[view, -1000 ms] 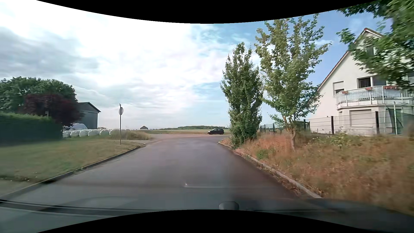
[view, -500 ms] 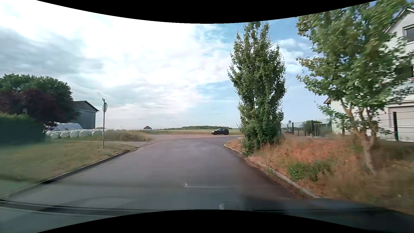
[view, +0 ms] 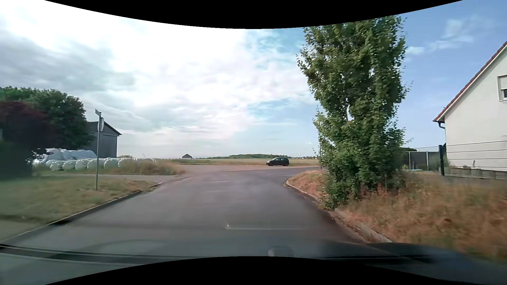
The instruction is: Follow the waypoints while adhering to traffic rules and regulations
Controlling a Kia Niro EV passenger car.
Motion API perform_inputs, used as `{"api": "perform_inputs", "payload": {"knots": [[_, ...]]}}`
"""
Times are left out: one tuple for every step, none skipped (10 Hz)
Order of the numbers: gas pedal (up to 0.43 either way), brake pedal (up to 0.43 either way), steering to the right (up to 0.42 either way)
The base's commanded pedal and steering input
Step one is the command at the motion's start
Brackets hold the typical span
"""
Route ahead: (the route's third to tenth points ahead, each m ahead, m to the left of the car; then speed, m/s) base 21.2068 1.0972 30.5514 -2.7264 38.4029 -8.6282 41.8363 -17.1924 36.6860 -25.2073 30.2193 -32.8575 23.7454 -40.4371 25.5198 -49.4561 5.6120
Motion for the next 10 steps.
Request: {"api": "perform_inputs", "payload": {"knots": [[0.098, 0.0, -0.046], [0.087, 0.0, -0.046], [0.087, 0.0, -0.044], [0.087, 0.0, -0.038], [0.079, 0.0, -0.03], [0.02, 0.0, -0.025], [0.008, 0.0, -0.022], [0.008, 0.0, -0.018], [0.008, 0.0, -0.016], [0.008, 0.0, -0.015]]}}
